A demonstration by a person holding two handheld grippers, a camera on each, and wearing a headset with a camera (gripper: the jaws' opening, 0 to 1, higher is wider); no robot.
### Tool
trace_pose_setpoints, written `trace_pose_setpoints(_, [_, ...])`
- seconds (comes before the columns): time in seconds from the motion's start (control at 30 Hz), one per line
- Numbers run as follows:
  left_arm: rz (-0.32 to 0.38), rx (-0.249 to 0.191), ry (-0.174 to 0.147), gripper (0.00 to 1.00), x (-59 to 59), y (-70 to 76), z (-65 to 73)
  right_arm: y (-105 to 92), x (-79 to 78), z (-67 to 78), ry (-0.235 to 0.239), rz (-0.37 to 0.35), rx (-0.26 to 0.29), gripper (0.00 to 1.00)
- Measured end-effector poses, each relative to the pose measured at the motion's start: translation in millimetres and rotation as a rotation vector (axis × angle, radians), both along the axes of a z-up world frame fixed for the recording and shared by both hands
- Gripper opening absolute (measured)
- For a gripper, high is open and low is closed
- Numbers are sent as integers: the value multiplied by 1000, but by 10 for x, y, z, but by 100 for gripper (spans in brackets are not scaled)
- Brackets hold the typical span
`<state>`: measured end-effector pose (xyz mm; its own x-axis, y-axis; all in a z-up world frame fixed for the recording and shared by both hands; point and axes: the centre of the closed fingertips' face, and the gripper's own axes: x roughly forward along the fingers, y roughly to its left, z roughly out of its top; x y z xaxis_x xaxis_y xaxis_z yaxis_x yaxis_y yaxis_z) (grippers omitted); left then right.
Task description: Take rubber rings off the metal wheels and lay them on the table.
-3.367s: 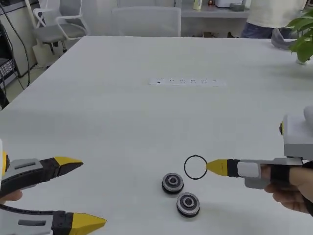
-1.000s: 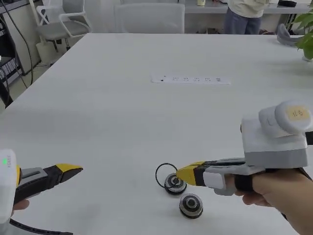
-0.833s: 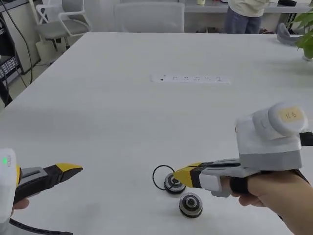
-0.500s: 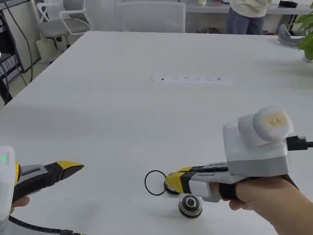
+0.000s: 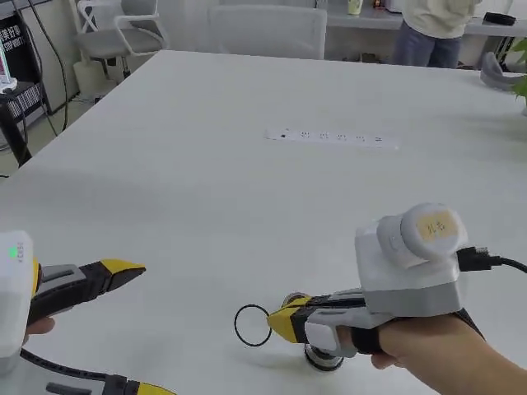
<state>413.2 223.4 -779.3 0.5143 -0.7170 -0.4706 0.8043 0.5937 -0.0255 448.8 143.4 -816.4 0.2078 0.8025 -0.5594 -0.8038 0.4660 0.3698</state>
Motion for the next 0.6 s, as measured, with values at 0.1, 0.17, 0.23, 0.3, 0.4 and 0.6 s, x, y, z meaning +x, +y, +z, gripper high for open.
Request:
trace_pose_setpoints(0.1, [1, 1, 0, 94, 3, 5, -3, -18, 1, -34, 3, -2, -9, 0])
trace_pose_setpoints(0.17, [4, 4, -3, 94, 7, 13, -5, -23, 6, -46, -1, -3, -11, 0])
trace_pose_setpoints(0.23, [6, 3, -2, 94, 8, 14, -4, -26, 7, -70, -5, -1, -20, 0])
trace_pose_setpoints(0.3, [7, 2, 0, 93, 8, 15, -7, -29, -9, -115, -13, 13, -37, 0])
trace_pose_setpoints(0.4, [8, 4, 1, 93, 7, 19, -11, -20, -30, -137, -23, 26, -47, 0])
trace_pose_setpoints(0.6, [10, 1, 4, 92, 7, 23, -16, -27, -20, -174, -45, 43, -68, 0])
